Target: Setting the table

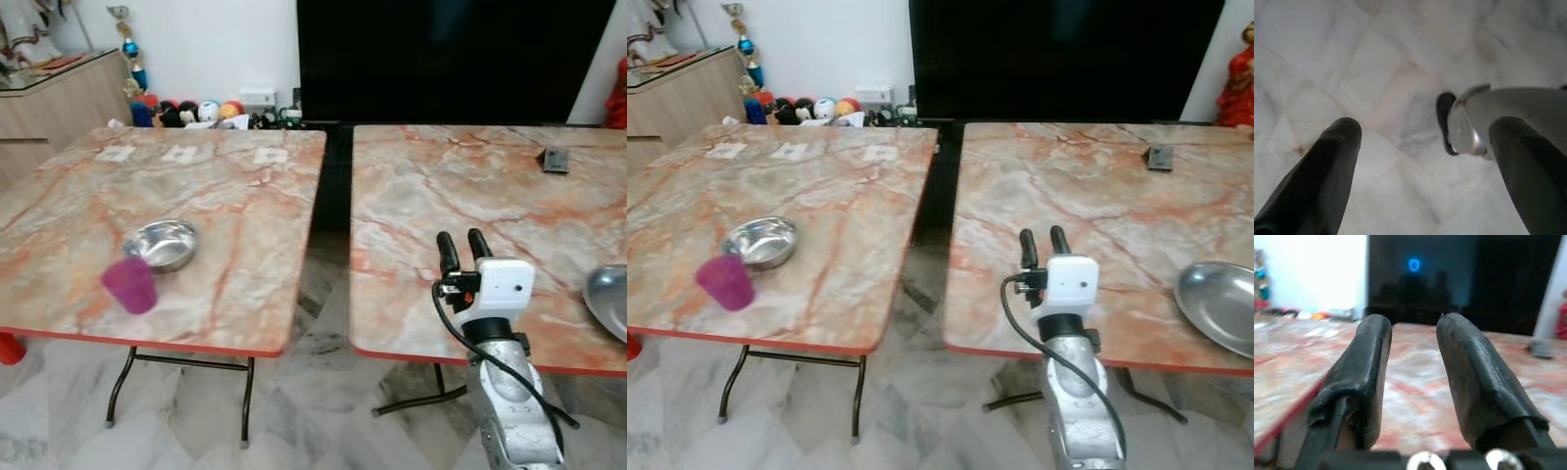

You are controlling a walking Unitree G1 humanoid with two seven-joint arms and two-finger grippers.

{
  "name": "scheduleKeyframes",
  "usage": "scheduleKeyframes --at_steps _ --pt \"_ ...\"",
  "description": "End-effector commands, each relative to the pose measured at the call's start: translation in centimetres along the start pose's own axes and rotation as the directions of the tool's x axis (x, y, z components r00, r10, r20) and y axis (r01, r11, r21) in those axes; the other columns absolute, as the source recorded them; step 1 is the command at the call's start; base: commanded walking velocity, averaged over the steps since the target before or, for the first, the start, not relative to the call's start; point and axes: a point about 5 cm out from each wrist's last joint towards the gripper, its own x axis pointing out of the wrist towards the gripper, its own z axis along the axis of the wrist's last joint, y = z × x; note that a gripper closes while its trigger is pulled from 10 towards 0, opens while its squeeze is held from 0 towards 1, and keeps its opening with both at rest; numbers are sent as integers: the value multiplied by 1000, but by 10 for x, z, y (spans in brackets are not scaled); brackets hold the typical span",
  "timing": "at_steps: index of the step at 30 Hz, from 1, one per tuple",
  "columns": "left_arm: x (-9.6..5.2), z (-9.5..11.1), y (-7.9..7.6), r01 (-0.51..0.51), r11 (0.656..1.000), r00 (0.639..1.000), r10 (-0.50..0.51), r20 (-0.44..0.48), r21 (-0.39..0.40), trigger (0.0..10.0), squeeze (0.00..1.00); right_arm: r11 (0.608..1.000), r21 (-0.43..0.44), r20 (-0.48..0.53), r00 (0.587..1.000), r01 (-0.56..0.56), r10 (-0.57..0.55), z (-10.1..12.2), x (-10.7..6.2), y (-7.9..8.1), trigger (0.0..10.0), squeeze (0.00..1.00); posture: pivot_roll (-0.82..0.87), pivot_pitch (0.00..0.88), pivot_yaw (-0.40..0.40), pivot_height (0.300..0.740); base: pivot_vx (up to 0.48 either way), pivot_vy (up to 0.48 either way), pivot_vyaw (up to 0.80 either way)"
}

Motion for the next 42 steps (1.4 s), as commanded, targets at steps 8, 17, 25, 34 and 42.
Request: scheduleKeyframes --at_steps 8,17,25,34,42 --pt "-1 -6 1 -6 1000 1000 6 -24 -1 10000 0 1000 -16 -22 999 -26 25 -4 -4 0 10000 0 -32 26 16 740 0 318 0" --pt "-2 -6 1 -4 1000 1000 4 -24 3 10000 0 999 -44 -125 992 -11 6 -27 -12 -6 10000 0 -31 38 14 740 0 0 0" --pt "-2 -7 1 -4 1000 1000 4 -26 3 10000 0 998 -56 -242 970 12 -26 -56 -27 -12 10000 0 -28 43 13 740 0 0 0" --pt "-2 -8 1 -3 1000 1000 3 -27 5 10000 0 999 -45 -410 912 -27 6 -96 -48 -9 10000 0 -26 53 15 740 0 0 0" --pt "-2 -9 1 -2 1000 1000 3 -28 5 10000 0 998 -39 -502 865 -48 22 -117 -64 -9 10000 0 -25 58 15 740 0 0 0"
